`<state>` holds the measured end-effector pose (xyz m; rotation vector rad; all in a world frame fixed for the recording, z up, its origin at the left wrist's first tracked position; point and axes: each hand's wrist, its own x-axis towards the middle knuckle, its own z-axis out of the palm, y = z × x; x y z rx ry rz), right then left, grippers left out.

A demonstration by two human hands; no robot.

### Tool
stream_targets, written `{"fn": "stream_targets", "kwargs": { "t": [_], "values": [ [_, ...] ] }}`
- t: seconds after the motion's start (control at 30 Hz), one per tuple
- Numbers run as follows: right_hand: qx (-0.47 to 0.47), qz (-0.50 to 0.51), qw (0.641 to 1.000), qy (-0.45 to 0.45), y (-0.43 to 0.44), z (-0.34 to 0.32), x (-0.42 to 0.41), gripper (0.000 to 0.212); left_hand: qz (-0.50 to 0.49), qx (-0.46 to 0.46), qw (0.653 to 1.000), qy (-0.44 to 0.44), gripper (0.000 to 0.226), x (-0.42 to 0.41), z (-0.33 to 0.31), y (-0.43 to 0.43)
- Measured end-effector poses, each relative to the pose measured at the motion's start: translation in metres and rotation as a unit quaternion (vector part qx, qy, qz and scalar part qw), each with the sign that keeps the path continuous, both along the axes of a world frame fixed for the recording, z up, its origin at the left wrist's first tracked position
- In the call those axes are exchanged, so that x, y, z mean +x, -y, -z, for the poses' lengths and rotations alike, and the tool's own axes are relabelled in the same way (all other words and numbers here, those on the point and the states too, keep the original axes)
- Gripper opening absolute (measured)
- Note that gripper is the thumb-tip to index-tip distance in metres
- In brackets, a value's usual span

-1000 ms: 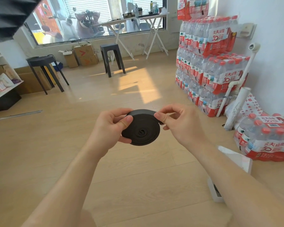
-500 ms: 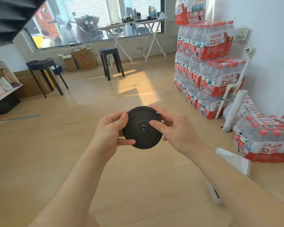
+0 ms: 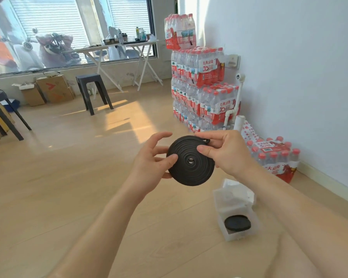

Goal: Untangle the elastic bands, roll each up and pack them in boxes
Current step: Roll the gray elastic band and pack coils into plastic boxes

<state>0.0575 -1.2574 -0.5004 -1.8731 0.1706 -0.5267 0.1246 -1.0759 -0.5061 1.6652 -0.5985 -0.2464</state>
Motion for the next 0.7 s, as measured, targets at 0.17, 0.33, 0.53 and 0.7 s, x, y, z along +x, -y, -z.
{"fn": "stream_targets", "kwargs": {
  "t": [0.17, 0.33, 0.53, 0.7],
  "values": [
    [0.037, 0.023, 0.999, -0.020, 0.058, -0.006, -0.041, 0.031, 0.103, -0.002, 0.990, -0.098, 0.035, -0.017, 0.004, 0.055],
    [0.045, 0.070, 0.995, -0.051, 0.118, 0.022, -0.058, 0.030, 0.042, -0.013, 0.989, -0.140, 0.032, -0.034, 0.026, 0.127],
    [0.165, 0.121, 0.973, -0.112, 0.168, 0.086, -0.055, 0.025, 0.008, -0.003, 0.969, -0.248, 0.023, -0.030, 0.085, 0.188],
    [0.235, 0.183, 0.934, -0.197, 0.191, 0.181, -0.037, 0.028, 0.053, 0.087, 0.962, -0.254, 0.034, -0.011, 0.165, 0.213]
  ]
}}
